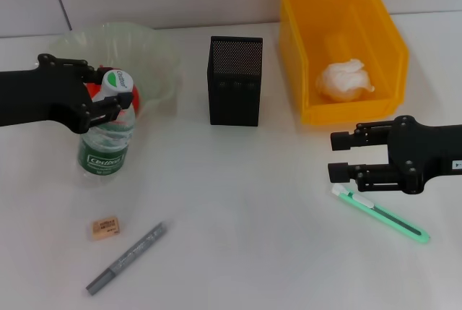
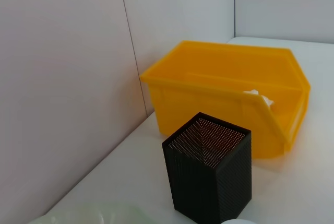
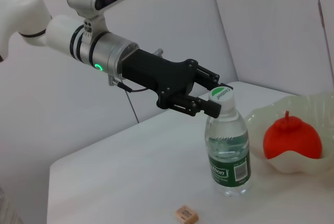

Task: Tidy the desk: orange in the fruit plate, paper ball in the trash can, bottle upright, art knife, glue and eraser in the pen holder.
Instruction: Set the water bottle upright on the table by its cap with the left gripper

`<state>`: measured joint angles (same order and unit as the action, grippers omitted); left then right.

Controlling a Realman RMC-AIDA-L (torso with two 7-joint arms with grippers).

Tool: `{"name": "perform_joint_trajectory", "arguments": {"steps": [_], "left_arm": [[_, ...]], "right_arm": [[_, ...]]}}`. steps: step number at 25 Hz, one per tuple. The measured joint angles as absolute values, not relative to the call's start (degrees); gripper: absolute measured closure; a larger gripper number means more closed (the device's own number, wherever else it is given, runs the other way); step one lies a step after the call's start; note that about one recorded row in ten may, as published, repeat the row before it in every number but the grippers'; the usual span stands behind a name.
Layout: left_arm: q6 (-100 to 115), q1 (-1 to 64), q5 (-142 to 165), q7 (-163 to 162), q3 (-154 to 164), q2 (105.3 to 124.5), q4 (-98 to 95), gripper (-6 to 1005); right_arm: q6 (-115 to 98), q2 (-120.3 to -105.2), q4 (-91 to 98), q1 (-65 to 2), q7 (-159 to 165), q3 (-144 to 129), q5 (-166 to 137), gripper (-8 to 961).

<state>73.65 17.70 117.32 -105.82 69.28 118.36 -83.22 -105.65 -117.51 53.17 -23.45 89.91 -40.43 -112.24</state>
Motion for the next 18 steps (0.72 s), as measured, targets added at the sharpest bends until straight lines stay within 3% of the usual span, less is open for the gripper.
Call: {"name": "perform_joint_trajectory", "arguments": {"steps": [18], "left_arm": [[73.2,17.6,116.8,-105.8,68.4,118.41,-82.6,563]], "right_arm": [[-105.5,-117.51,52.8,-23.7,89.8,-40.4,-112.2,351]]}}
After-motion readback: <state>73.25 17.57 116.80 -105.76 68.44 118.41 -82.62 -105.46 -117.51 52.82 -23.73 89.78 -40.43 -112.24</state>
